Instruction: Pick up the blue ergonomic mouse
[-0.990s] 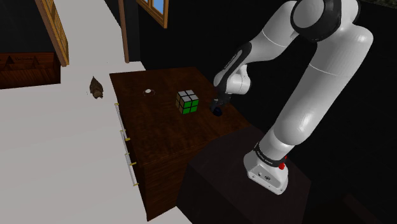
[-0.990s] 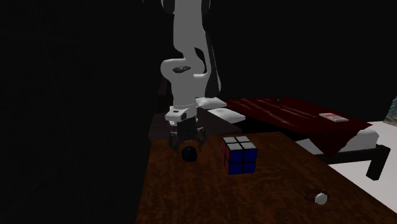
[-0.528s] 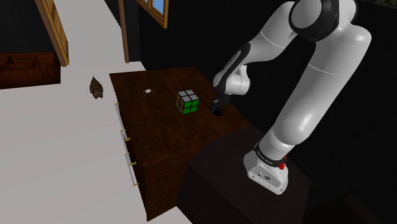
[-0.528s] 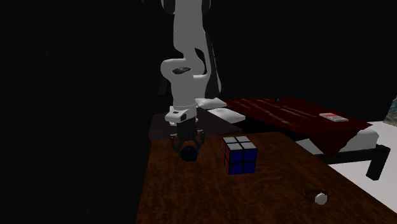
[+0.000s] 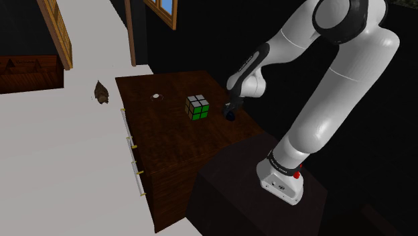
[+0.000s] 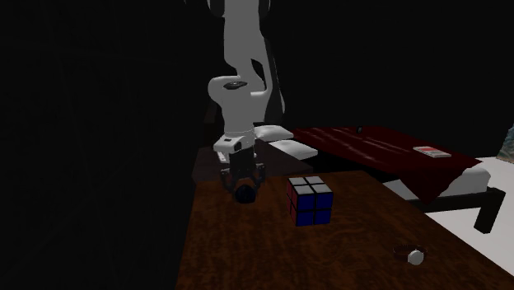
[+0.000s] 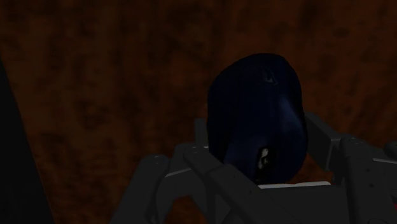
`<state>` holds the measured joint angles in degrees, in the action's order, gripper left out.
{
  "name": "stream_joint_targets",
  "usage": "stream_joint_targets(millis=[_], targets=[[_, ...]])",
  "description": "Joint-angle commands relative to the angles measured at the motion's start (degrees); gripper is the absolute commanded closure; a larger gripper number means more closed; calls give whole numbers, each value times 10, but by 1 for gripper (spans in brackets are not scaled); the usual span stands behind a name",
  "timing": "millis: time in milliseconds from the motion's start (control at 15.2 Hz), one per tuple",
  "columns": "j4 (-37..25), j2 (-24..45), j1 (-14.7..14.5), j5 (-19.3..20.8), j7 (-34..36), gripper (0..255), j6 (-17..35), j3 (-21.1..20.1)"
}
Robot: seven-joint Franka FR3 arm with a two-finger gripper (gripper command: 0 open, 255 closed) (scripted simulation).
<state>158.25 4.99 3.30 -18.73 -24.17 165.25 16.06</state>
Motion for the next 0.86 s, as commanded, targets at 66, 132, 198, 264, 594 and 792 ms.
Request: stream_joint_targets(millis=[66,132,198,264,594,792], targets=[[7,-35,-5,58,43,255,-25,19],[8,-47,-5,75,56,255,-34,22],[9,-58,-3,91,68,255,-43,25],[10,-69,-1,105,78,255,-53,25],[9,-122,13,159,118,255,-102,23],[8,-133,17,167,125,255,-114,21]])
